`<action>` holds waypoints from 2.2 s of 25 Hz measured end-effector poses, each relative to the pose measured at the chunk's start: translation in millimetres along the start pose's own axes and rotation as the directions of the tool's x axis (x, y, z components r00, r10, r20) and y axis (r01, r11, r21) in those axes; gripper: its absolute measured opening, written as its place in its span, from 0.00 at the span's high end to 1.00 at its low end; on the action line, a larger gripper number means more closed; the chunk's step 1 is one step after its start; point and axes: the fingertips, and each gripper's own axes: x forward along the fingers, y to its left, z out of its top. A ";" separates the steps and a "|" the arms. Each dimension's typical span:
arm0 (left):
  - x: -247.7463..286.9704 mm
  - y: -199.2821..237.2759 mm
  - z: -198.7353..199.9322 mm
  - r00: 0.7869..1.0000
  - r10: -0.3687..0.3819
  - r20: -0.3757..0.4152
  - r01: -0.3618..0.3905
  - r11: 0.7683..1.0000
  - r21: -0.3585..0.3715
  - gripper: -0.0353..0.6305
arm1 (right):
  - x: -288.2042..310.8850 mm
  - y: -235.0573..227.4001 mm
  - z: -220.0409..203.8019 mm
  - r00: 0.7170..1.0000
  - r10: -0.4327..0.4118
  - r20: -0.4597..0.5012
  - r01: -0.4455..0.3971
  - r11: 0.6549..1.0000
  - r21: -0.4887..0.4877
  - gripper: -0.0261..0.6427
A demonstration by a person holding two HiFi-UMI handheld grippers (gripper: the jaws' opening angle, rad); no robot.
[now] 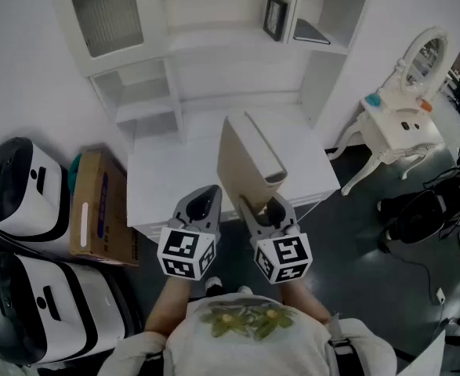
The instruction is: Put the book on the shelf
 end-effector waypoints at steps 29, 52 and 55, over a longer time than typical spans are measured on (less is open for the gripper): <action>-9.7 45.7 -5.5 0.997 -0.079 0.024 0.079 0.997 -0.007 0.90 | 30.2 42.9 10.1 0.995 -0.068 0.074 0.070 0.997 -0.023 0.64; 86.0 121.4 27.8 1.000 -0.009 0.030 0.008 0.999 0.032 0.91 | 153.1 -10.5 61.6 0.991 0.000 0.133 0.006 0.999 -0.047 0.64; 98.4 132.0 32.0 0.999 0.009 0.032 -0.010 0.999 0.035 0.90 | 169.2 -17.5 71.0 0.989 0.012 0.147 -0.005 0.999 -0.047 0.64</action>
